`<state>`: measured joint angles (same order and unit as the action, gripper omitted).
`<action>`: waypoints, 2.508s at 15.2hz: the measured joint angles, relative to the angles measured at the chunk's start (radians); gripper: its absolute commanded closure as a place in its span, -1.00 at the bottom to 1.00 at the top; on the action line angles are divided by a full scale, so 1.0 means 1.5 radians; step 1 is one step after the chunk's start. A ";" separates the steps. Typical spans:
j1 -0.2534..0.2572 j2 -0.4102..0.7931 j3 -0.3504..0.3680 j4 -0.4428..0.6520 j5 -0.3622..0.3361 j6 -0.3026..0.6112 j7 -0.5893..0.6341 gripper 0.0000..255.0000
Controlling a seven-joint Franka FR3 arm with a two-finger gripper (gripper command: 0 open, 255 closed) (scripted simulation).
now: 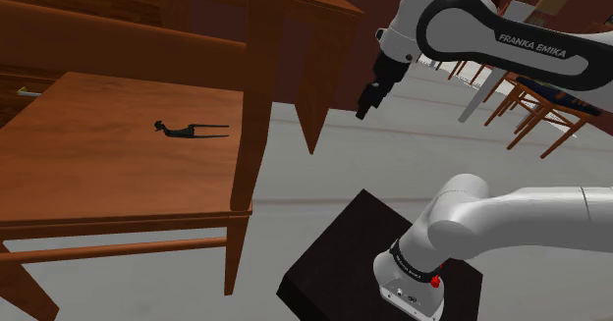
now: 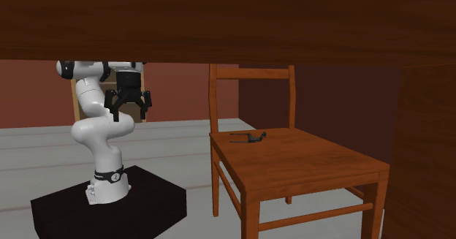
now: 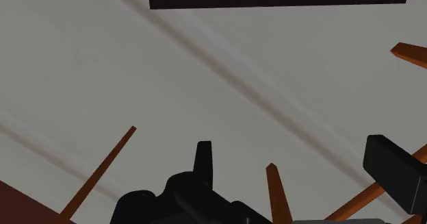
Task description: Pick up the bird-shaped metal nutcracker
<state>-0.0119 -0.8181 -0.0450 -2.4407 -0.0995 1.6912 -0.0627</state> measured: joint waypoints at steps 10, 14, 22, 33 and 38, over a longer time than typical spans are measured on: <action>0.066 0.172 0.018 0.076 0.033 0.108 -0.055 -1.00; 0.094 0.253 0.028 0.131 0.048 0.140 -0.088 -1.00; 0.146 0.416 0.060 0.259 0.074 0.187 -0.146 -1.00; 0.206 0.612 0.116 0.455 0.083 0.203 -0.220 -1.00; 0.228 0.680 0.136 0.533 0.078 0.197 -0.243 -1.00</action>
<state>0.3299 0.2016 0.1591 -1.6407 0.0178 1.9874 -0.4276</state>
